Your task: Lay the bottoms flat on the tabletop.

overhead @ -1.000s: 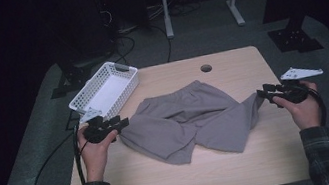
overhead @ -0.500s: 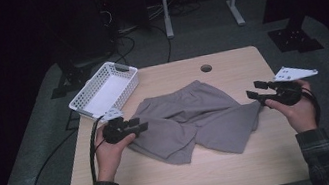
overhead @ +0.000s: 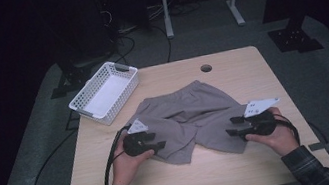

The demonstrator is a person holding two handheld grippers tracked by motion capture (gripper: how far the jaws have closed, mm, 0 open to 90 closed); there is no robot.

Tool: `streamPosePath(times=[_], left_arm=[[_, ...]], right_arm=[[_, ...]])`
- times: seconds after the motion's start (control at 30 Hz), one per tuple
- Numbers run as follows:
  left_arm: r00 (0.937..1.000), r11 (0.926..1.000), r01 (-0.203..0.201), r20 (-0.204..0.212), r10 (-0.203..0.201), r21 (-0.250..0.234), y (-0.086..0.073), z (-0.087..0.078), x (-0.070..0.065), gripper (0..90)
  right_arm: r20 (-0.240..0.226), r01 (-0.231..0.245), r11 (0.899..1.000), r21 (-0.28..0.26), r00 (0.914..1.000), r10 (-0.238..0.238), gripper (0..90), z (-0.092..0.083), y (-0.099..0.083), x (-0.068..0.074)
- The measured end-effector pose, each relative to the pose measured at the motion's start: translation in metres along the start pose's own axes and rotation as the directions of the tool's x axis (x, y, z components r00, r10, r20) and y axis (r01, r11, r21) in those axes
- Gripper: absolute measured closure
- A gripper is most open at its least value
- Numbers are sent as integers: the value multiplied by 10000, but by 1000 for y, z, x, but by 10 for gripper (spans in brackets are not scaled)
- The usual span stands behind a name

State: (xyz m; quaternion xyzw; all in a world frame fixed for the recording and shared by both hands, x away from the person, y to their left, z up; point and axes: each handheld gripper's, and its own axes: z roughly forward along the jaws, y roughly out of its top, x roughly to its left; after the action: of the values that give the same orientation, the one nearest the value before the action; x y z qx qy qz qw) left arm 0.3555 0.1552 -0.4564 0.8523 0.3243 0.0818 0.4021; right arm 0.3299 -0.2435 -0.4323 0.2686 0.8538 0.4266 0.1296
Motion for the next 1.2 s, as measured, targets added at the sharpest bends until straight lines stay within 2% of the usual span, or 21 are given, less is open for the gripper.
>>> streamPosePath(times=[0.1, 0.27, 0.37, 0.43, 0.5, 0.6, 0.7, 0.83, 0.9, 0.97, 1.1, 1.2], left_arm=[[9999, 9997, -72, -88, 73, 214, -4, 3, -1, 397], [9987, 9977, -255, -425, 282, 624, -8, 11, 1, 345], [9988, 9990, -267, -393, 281, 351, -10, 13, 2, 324], [9986, 9992, -348, -398, 356, 191, -11, 15, 3, 299], [9976, 9990, -450, -519, 448, -24, -13, 17, 3, 264], [9917, 9953, -966, -850, 967, 53, -14, 21, -2, 212], [9899, 9949, -1002, -998, 1010, 129, -13, 23, -5, 181], [9904, 9947, -1029, -932, 1025, 9, -15, 22, -4, 178], [9904, 9945, -1046, -914, 1039, -35, -15, 23, -4, 178], [9905, 9945, -1042, -910, 1034, -43, -15, 23, -4, 178], [9905, 9945, -1043, -906, 1035, -43, -15, 23, -4, 178], [9901, 9942, -1075, -903, 1071, -2, -15, 22, -4, 178]], right_arm=[[-425, 521, 9973, 512, 9978, -500, 496, 12, -5, 14], [-894, 986, 9891, 1092, 9920, -890, 518, 30, -8, 27], [-1047, 1189, 9816, 1495, 9891, -1038, 545, 41, -10, 29], [-1098, 1350, 9788, 1542, 9868, -1188, 575, 45, -11, 30], [-985, 1338, 9787, 1558, 9879, -1194, 619, 45, -11, 30], [-906, 1424, 9767, 1608, 9875, -1290, 751, 45, -11, 29], [-1022, 1289, 9747, 1826, 9885, -1116, 866, 46, -12, 31], [-1288, 1169, 9730, 1990, 9874, -923, 882, 45, -9, 33], [-1683, 969, 9788, 1803, 9835, -664, 883, 41, -6, 34], [-1988, 921, 9844, 1501, 9781, -612, 884, 35, -2, 34], [-2086, 972, 9913, 890, 9750, -768, 884, 20, 12, 36], [-2000, 954, 9947, 396, 9760, -857, 884, 8, 22, 32]])
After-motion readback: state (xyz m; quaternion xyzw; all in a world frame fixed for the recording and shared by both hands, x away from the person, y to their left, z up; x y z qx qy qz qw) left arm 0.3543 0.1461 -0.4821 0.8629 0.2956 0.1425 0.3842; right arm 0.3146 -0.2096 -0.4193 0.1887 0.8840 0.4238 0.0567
